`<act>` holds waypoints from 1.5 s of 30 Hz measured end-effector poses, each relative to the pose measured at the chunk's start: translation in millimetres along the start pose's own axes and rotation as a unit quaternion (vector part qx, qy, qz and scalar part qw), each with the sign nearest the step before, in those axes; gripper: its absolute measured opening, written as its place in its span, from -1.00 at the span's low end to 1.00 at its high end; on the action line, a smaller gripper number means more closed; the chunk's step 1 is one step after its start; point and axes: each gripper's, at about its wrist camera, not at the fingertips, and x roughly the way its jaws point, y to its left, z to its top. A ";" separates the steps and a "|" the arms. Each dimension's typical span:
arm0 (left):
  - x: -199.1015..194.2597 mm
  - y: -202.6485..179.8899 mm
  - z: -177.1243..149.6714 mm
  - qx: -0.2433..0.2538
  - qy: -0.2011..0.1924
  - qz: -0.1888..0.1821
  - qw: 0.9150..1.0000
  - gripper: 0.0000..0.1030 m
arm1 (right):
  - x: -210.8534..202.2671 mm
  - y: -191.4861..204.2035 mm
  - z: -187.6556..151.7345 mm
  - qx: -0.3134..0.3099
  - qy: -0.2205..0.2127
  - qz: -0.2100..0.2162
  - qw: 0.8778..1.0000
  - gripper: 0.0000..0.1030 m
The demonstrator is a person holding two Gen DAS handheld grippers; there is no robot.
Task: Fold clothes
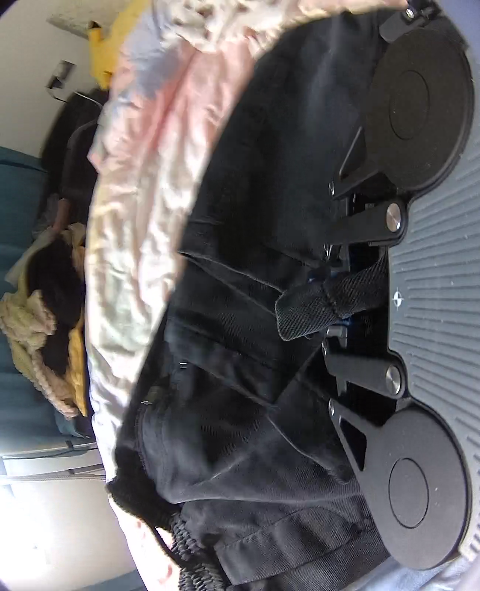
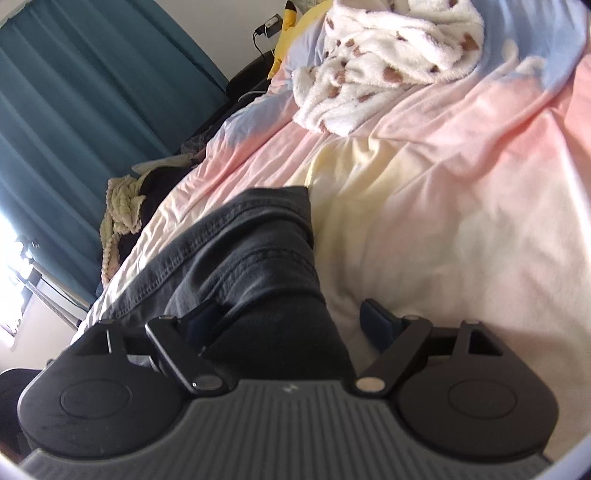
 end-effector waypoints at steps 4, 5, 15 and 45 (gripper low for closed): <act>-41.9 10.9 16.8 0.022 -0.087 -0.051 0.995 -0.66 | -3.5 1.1 6.6 0.010 -0.018 0.003 1.000 0.70; -49.3 15.6 19.0 0.016 -0.092 -0.059 0.994 -0.66 | -4.3 2.3 7.2 0.011 -0.019 0.008 1.000 0.70; -7.2 71.3 -41.0 0.013 -0.050 -0.023 0.998 -0.63 | 20.3 -1.4 10.0 0.068 0.050 0.073 0.994 0.85; -30.1 84.8 -61.7 0.031 -0.160 -0.105 0.981 0.15 | 67.2 11.2 38.8 0.090 0.116 0.147 0.978 -0.33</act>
